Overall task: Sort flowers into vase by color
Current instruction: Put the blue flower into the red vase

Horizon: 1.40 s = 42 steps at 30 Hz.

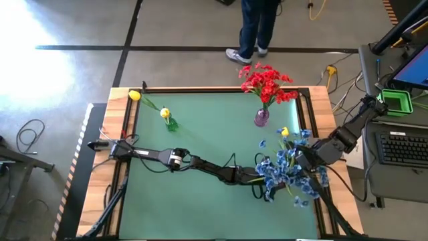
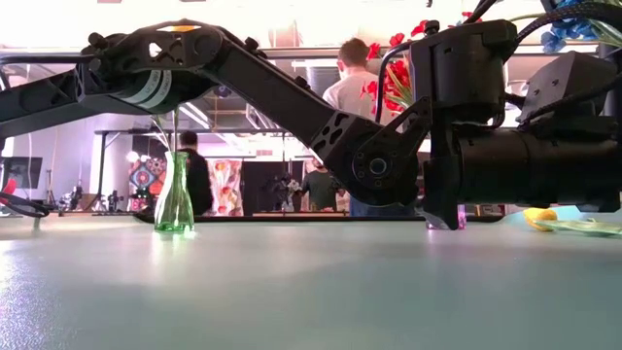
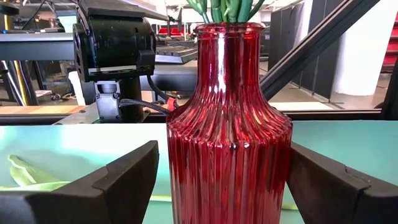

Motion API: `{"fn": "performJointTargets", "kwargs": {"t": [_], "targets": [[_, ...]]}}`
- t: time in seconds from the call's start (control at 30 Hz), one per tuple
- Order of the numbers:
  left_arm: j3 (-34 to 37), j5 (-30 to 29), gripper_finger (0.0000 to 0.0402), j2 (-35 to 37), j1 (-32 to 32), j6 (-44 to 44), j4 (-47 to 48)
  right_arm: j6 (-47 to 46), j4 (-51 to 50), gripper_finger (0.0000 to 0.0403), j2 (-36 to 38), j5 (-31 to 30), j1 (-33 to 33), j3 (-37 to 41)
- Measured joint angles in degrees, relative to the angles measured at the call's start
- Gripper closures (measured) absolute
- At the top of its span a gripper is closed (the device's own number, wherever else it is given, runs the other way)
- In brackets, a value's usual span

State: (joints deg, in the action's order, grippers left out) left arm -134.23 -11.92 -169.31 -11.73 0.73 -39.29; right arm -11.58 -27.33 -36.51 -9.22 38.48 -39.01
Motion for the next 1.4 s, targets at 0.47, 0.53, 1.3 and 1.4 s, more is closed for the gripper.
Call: {"fn": "performJointTargets", "kwargs": {"t": [0.47,0.53,1.3,1.4], "targets": [[0.0,0.0,0.0093,0.0,0.0,0.2,0.0,-0.8,-0.3,0.0367,0.0,0.2,0.0,0.2],[0.0,-0.1,0.0093,0.0,0.0,0.2,0.0,-1.2,-0.6,0.0360,0.1,0.3,0.0,0.2],[0.0,-0.1,0.0093,0.0,0.0,0.2,0.0,-4.5,-6.0,0.0348,0.3,0.3,0.0,-4.3],[0.0,-0.2,0.0093,0.0,0.0,0.2,0.0,-4.5,-6.6,0.0372,0.3,0.4,0.0,-4.3]]}}
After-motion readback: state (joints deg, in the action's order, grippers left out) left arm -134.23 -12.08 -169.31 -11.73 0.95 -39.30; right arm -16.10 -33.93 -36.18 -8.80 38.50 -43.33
